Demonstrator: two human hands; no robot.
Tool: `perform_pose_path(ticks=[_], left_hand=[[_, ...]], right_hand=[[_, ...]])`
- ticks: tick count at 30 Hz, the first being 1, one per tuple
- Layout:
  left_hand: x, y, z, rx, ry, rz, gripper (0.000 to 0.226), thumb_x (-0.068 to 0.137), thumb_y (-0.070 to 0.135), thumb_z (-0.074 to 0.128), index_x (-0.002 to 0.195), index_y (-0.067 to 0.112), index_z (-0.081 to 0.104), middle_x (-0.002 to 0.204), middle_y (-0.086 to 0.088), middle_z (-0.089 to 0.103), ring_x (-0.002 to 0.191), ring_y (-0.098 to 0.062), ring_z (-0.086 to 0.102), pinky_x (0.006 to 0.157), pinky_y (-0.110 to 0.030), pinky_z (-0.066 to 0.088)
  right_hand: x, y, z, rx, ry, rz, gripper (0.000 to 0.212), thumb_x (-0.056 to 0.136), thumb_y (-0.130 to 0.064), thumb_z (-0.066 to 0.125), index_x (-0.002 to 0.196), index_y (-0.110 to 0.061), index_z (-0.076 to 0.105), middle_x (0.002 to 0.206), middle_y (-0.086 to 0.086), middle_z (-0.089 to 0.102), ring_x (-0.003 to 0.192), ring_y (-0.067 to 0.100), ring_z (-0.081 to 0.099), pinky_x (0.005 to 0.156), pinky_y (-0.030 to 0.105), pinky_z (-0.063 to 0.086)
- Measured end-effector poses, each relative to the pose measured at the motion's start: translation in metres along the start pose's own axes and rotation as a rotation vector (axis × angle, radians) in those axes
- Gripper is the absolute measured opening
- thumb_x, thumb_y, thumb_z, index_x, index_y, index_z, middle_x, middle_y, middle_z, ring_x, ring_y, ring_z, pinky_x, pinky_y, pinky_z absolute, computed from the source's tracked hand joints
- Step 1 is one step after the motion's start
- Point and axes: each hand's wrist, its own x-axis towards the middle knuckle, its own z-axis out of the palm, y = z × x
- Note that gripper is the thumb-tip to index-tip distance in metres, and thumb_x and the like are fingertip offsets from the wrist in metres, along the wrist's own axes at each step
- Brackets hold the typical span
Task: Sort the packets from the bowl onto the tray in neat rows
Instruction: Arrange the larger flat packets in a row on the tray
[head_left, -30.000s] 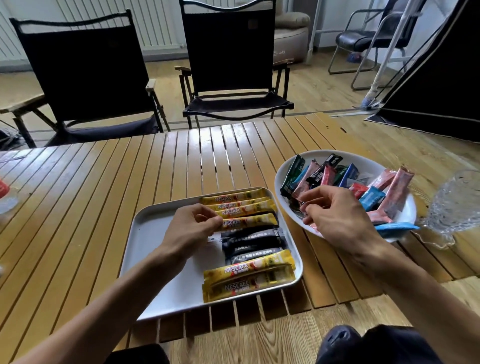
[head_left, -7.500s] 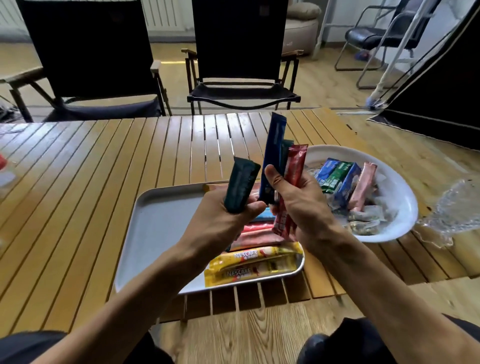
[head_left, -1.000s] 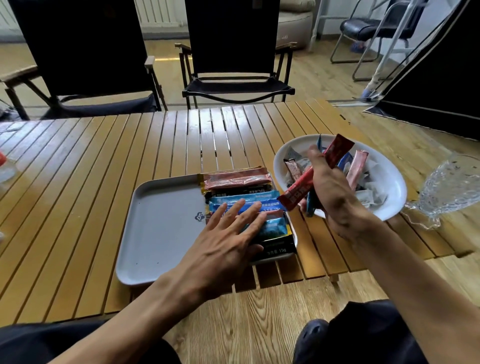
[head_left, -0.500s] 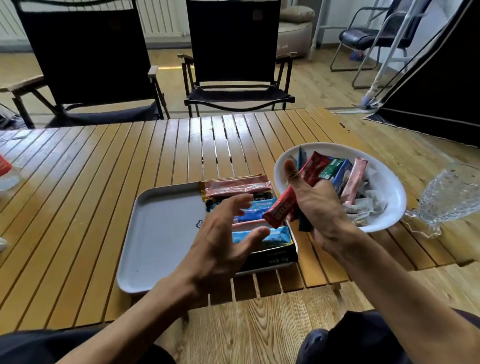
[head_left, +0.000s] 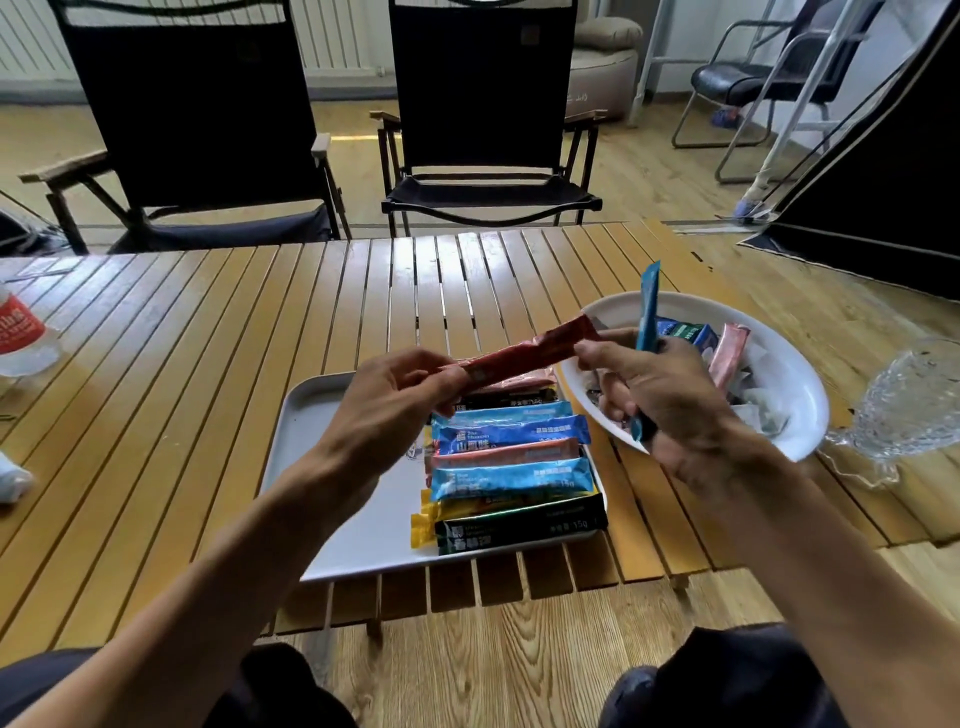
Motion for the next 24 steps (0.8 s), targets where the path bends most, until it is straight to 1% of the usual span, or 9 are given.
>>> perform_pose_path(ticks=[2, 4, 7, 10, 12, 14, 19, 22, 24], left_hand=[[0.007, -0.005, -0.001, 0.002, 0.046, -0.03, 0.02, 0.092, 0.024, 0.056, 0.104, 0.009, 0.064, 0.092, -0.006, 0.068, 0.081, -0.006, 0.061, 0.052, -0.004, 0.043], [0.012, -0.012, 0.0, 0.005, 0.087, -0.064, 0.019, 0.091, 0.023, 0.058, 0.105, 0.012, 0.062, 0.096, -0.005, 0.067, 0.088, -0.01, 0.062, 0.055, -0.008, 0.047], [0.018, -0.026, 0.004, 0.079, 0.106, -0.092, 0.023, 0.088, 0.025, 0.062, 0.107, 0.012, 0.058, 0.099, -0.003, 0.066, 0.092, -0.012, 0.063, 0.063, -0.018, 0.049], [0.022, -0.037, 0.002, 0.128, 0.139, -0.101, 0.019, 0.088, 0.024, 0.063, 0.102, 0.013, 0.058, 0.098, -0.004, 0.066, 0.093, -0.015, 0.062, 0.068, -0.021, 0.048], [0.023, -0.041, 0.001, 0.164, 0.145, -0.104, 0.019, 0.087, 0.026, 0.064, 0.1, 0.014, 0.058, 0.097, -0.003, 0.066, 0.093, -0.015, 0.062, 0.068, -0.024, 0.049], [0.025, -0.043, 0.001, 0.21, 0.138, -0.099, 0.024, 0.086, 0.031, 0.065, 0.102, 0.015, 0.058, 0.096, -0.002, 0.066, 0.091, -0.014, 0.063, 0.064, -0.024, 0.049], [0.026, -0.043, 0.005, 0.377, 0.159, -0.084, 0.037, 0.083, 0.04, 0.066, 0.107, 0.016, 0.053, 0.093, 0.002, 0.06, 0.08, -0.008, 0.059, 0.057, -0.018, 0.046], [0.024, -0.043, 0.005, 0.538, 0.24, 0.013, 0.039, 0.084, 0.042, 0.065, 0.109, 0.015, 0.052, 0.093, 0.002, 0.057, 0.084, -0.015, 0.059, 0.064, -0.026, 0.048], [0.023, -0.043, 0.009, 0.66, 0.243, 0.196, 0.027, 0.088, 0.034, 0.061, 0.111, 0.019, 0.057, 0.098, -0.001, 0.057, 0.092, -0.018, 0.056, 0.072, -0.029, 0.045]], right_hand=[[0.003, 0.004, 0.002, -0.033, 0.026, 0.06, 0.03, 0.09, -0.016, 0.066, 0.11, 0.004, 0.059, 0.086, 0.017, 0.068, 0.041, 0.008, 0.039, 0.038, 0.02, 0.04], [0.007, 0.007, 0.004, -0.173, 0.043, 0.082, 0.027, 0.092, -0.02, 0.063, 0.11, 0.0, 0.058, 0.092, 0.016, 0.073, 0.044, 0.008, 0.042, 0.039, 0.022, 0.04], [0.016, 0.013, 0.001, -0.383, 0.083, 0.039, 0.022, 0.094, -0.022, 0.061, 0.107, -0.005, 0.061, 0.088, 0.013, 0.074, 0.051, 0.009, 0.049, 0.043, 0.025, 0.041], [0.021, 0.018, -0.003, -0.395, 0.129, 0.037, 0.022, 0.094, -0.024, 0.06, 0.107, -0.006, 0.062, 0.083, 0.012, 0.07, 0.053, 0.012, 0.05, 0.047, 0.03, 0.04], [0.022, 0.02, -0.006, -0.418, 0.144, 0.042, 0.019, 0.094, -0.024, 0.06, 0.098, -0.006, 0.064, 0.083, 0.016, 0.068, 0.052, 0.014, 0.049, 0.047, 0.031, 0.04], [0.022, 0.02, -0.008, -0.433, 0.15, 0.045, 0.016, 0.093, -0.024, 0.061, 0.091, -0.008, 0.065, 0.084, 0.017, 0.068, 0.052, 0.015, 0.049, 0.048, 0.031, 0.04], [0.02, 0.018, -0.006, -0.425, 0.121, 0.035, 0.015, 0.093, -0.028, 0.061, 0.092, -0.013, 0.063, 0.078, 0.008, 0.062, 0.057, 0.014, 0.05, 0.055, 0.032, 0.042], [0.019, 0.017, -0.005, -0.413, 0.084, 0.032, 0.028, 0.091, -0.042, 0.06, 0.098, -0.014, 0.062, 0.077, 0.004, 0.058, 0.061, 0.015, 0.051, 0.062, 0.035, 0.044], [0.018, 0.014, -0.004, -0.361, 0.074, 0.045, 0.035, 0.092, -0.047, 0.056, 0.098, -0.013, 0.06, 0.076, 0.005, 0.055, 0.058, 0.015, 0.05, 0.059, 0.035, 0.045]])
